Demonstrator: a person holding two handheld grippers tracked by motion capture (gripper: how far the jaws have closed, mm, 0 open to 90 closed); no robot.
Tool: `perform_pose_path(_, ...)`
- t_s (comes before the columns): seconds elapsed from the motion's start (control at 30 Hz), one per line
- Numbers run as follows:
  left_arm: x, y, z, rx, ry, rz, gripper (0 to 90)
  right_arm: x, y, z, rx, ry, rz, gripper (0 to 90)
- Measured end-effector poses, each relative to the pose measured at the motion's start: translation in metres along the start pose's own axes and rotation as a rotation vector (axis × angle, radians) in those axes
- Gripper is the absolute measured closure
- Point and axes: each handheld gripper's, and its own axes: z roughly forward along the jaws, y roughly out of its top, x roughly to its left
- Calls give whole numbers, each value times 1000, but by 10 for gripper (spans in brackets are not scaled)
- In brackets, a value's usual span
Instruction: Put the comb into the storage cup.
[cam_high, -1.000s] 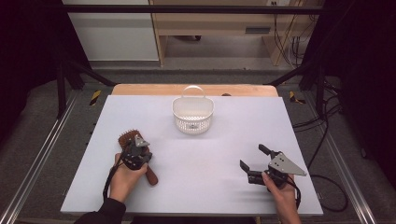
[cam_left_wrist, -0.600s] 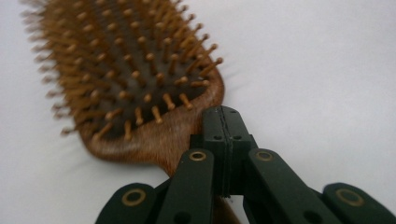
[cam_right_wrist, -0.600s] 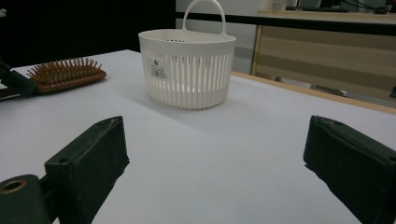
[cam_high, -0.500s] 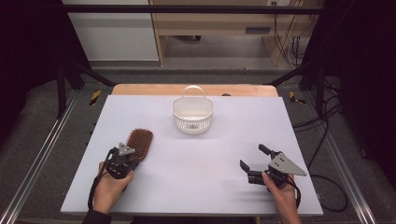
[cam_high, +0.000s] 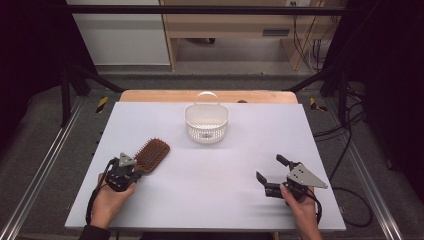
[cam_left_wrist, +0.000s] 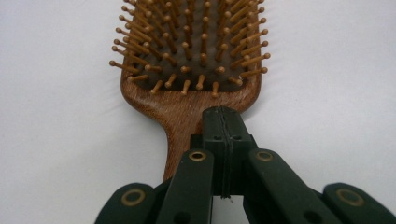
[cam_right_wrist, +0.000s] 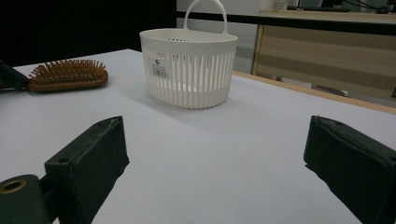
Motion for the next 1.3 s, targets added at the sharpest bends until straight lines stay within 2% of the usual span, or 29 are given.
perform_pose_path(0.63,6,-2,-1,14,0,10,899,1,0,1,1,6,0,62)
perform_pose_path(0.73,5,-2,-2,21,-2,22,900,0,-1,0,-1,5,1,61)
perform_pose_path(0.87,5,0,-11,10,-3,42,899,0,-1,1,1,1,6,60)
perform_pose_path(1.1,17,6,-30,-3,24,55,899,0,-1,2,6,-2,6,60)
perform_pose_path(1.17,21,7,-33,-10,34,53,820,0,-2,2,7,-3,5,60)
perform_pose_path(1.2,23,8,-34,-16,34,56,820,0,-2,2,7,-3,5,60)
perform_pose_path(1.23,25,9,-35,-25,33,67,688,0,-1,2,7,-2,5,60)
perform_pose_path(1.3,27,11,-36,-27,44,75,557,0,-2,2,8,-1,5,60)
